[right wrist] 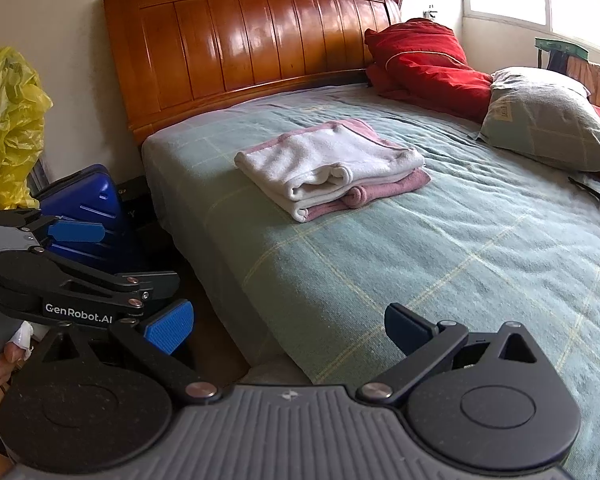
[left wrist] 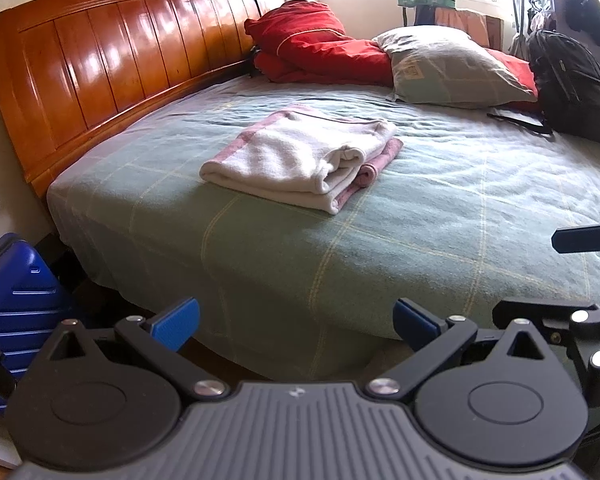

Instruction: Fold clothes

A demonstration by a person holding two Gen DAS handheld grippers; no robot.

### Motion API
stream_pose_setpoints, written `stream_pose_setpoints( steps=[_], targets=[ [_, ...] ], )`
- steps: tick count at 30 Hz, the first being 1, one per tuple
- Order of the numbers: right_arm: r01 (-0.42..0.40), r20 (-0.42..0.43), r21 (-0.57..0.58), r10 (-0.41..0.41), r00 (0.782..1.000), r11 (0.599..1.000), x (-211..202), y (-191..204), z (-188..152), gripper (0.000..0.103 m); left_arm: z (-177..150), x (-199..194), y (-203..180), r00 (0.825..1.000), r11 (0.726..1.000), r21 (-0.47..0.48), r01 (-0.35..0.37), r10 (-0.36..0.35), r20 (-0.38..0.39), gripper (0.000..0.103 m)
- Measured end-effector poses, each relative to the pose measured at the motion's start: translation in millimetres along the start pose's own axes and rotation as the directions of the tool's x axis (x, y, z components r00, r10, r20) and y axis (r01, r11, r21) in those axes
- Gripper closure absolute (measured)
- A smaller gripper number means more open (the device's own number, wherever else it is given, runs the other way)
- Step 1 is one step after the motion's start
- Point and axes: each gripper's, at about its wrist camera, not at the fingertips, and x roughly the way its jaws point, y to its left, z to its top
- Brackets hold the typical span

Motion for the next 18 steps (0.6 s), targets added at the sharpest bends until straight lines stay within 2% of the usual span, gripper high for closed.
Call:
stream_pose_setpoints(
  steps=[18],
  targets=[
    [0.007,0.001,-0.002,-0.007,1.0,1.0,-2.1,3.5,-1.7,0.0,-1.3,-4.9,-1.2,1.0,1.0,0.011,0.012,-0.012,0.012,0.001]
  ],
)
